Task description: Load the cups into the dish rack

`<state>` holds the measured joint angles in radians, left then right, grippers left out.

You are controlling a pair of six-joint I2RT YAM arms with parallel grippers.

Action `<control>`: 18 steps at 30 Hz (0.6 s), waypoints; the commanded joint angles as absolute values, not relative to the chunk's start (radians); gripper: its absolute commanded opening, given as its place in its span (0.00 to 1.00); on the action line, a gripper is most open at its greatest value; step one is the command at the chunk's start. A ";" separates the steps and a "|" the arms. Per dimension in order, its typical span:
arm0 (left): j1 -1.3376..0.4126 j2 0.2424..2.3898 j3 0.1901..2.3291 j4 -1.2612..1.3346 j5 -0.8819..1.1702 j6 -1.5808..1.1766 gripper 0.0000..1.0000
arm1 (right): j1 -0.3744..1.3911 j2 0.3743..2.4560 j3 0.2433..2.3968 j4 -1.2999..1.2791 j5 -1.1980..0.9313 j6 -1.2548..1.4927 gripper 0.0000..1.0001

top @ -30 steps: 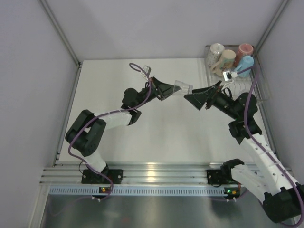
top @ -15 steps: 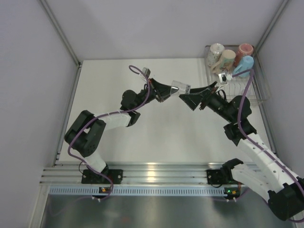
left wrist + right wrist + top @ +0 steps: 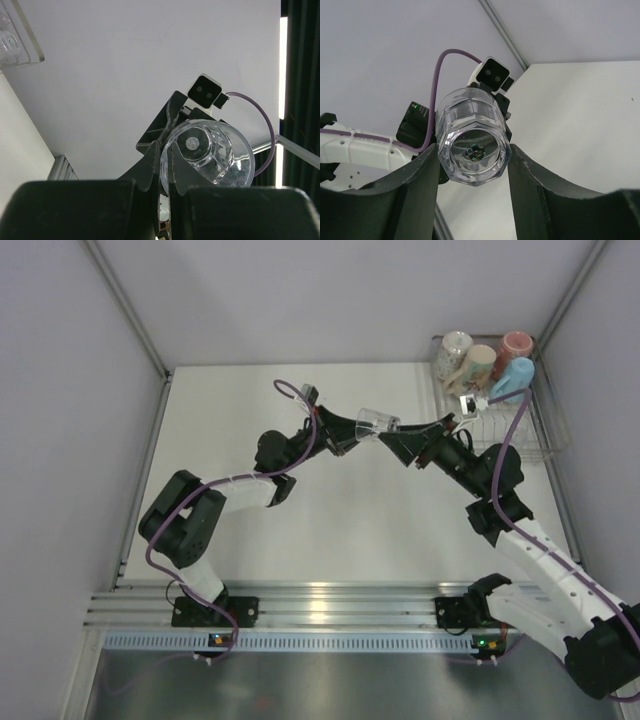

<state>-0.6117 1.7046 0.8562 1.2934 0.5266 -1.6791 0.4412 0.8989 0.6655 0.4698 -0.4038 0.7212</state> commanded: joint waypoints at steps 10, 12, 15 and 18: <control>-0.626 1.718 0.835 1.700 0.564 -1.651 0.40 | 0.480 0.828 0.640 0.565 -0.324 0.718 0.00; -0.626 1.713 0.825 1.700 0.560 -1.649 0.51 | 0.479 0.822 0.647 0.542 -0.304 0.709 0.00; -0.624 1.715 0.815 1.700 0.555 -1.646 0.63 | 0.479 0.810 0.670 0.479 -0.270 0.674 0.00; -0.621 1.723 0.787 1.700 0.531 -1.652 0.67 | 0.479 0.804 0.699 0.402 -0.216 0.646 0.00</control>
<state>-0.6224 1.7111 0.8165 1.2907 0.5423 -1.6650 0.4629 0.8261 0.6315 0.4389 -0.2970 0.6960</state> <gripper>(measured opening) 0.651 0.510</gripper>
